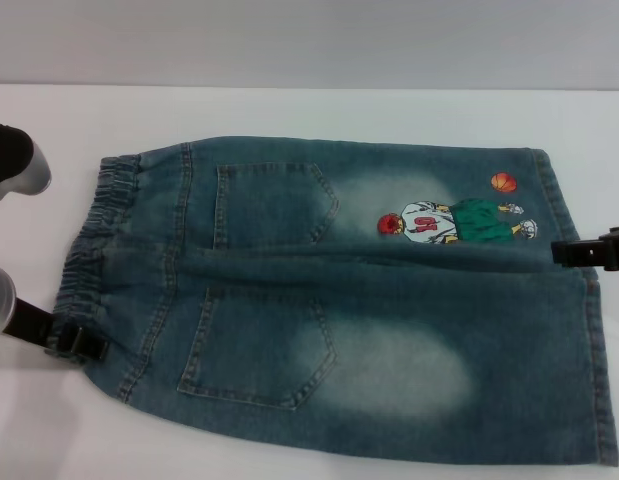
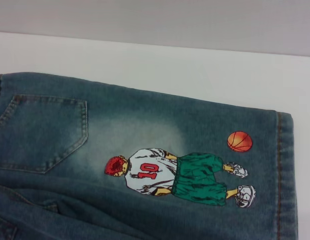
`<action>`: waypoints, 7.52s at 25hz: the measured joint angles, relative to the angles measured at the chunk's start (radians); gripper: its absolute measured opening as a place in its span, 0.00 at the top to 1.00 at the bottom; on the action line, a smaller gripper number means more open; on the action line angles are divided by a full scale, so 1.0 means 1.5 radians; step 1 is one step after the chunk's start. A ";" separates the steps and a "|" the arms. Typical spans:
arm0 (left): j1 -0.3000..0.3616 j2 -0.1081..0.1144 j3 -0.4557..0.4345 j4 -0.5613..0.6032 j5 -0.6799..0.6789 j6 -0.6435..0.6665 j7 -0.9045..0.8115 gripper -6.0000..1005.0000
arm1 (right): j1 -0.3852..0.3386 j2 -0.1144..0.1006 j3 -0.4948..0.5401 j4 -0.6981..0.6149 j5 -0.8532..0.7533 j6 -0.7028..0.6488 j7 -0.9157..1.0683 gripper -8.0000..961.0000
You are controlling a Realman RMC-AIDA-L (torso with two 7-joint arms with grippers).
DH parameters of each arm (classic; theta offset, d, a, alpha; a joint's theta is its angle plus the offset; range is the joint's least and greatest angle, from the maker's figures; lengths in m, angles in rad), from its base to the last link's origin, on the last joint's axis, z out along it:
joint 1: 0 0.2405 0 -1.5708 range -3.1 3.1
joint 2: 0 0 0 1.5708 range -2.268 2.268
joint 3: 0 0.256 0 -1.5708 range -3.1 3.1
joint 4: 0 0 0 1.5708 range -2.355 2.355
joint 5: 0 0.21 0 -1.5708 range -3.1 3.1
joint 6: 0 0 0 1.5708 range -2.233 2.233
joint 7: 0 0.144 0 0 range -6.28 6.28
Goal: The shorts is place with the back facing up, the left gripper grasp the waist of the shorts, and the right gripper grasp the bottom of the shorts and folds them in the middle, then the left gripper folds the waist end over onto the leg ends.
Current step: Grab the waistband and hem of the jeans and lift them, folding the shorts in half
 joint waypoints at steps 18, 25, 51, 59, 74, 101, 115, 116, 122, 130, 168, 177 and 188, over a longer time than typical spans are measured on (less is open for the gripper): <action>-0.015 -0.001 0.014 0.028 -0.001 0.002 0.000 0.14 | 0.000 0.000 -0.001 -0.002 0.000 0.001 -0.002 0.24; -0.022 -0.003 0.016 0.035 -0.001 0.003 -0.001 0.14 | 0.000 -0.001 0.000 -0.002 0.000 0.001 -0.002 0.24; -0.037 -0.003 0.017 0.055 -0.001 0.002 -0.001 0.18 | 0.001 -0.001 -0.003 -0.002 0.000 0.006 -0.002 0.24; -0.041 -0.002 0.026 0.053 -0.004 -0.004 0.012 0.21 | 0.001 -0.001 -0.001 -0.003 0.000 0.007 -0.002 0.24; -0.043 -0.003 0.027 0.037 -0.002 -0.005 0.012 0.71 | 0.006 -0.001 0.002 -0.003 0.000 0.007 -0.002 0.24; -0.038 0.001 0.016 0.025 0.000 -0.014 0.005 0.75 | 0.017 -0.002 0.001 0.003 -0.001 0.005 -0.002 0.24; -0.042 0.002 0.011 0.032 0.001 -0.006 0.005 0.29 | 0.020 -0.002 0.001 0.004 -0.003 0.004 -0.002 0.24; -0.042 0.002 0.011 0.032 0.001 -0.006 0.005 0.27 | 0.020 -0.002 0.001 0.004 -0.003 0.004 -0.002 0.24; -0.047 0.002 0.011 0.050 0.001 -0.003 0.005 0.15 | 0.025 -0.002 -0.001 0.004 -0.004 0.006 -0.002 0.24; -0.051 0.002 0.011 0.062 0.001 0.006 0.005 0.13 | 0.027 -0.002 -0.001 0.005 -0.005 0.006 -0.002 0.24; -0.077 0.003 0.009 0.109 0.001 0.024 0.003 0.14 | 0.046 -0.003 0.001 0.014 -0.006 0.007 -0.002 0.24; -0.092 0.006 0.002 0.140 0.001 0.037 0.008 0.15 | 0.052 -0.003 0.001 0.015 -0.006 0.007 -0.002 0.24; -0.093 0.009 -0.001 0.145 0.002 0.036 0.008 0.20 | 0.065 -0.003 0.001 0.026 -0.006 0.008 0.002 0.24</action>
